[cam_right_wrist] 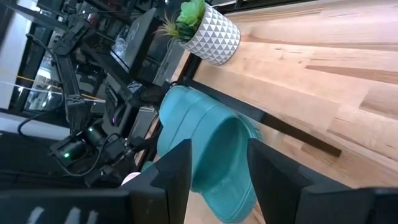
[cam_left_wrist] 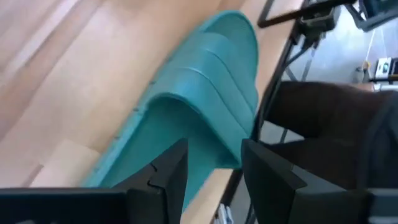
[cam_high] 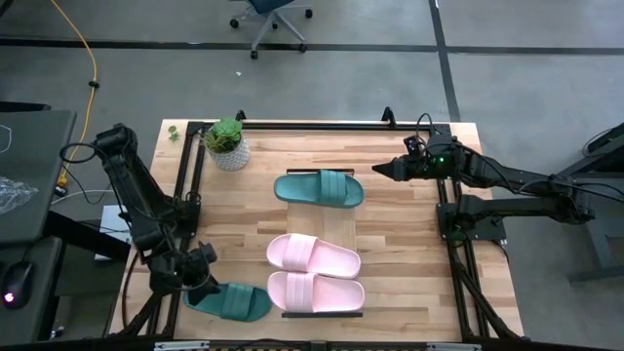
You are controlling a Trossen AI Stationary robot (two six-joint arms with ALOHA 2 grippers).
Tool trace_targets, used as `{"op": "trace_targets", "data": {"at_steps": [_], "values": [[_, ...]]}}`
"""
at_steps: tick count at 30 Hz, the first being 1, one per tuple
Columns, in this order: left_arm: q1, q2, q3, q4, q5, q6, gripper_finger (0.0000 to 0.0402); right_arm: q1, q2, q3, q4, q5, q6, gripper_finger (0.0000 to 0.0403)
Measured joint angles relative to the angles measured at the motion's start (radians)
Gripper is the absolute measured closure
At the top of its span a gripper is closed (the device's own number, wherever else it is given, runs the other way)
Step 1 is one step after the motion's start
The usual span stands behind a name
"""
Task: Pick and place slides into the shelf
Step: Put the green slides on the shelf
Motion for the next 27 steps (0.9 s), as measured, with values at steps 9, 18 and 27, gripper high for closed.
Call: {"op": "trace_targets", "data": {"at_steps": [9,18,27], "values": [[-0.030,0.049,-0.006,-0.001,-0.028,-0.032,0.0289,0.004,-0.004,0.000,0.028,0.033,0.001,0.0256],[-0.031,0.158,-0.006,0.113,-0.040,-0.055,0.0291,0.065,-0.007,0.000,0.033,0.106,0.000,0.0256],[-0.031,0.226,-0.006,0.217,-0.117,-0.056,0.0291,0.100,-0.007,0.000,0.027,0.139,-0.003,0.0256]]}}
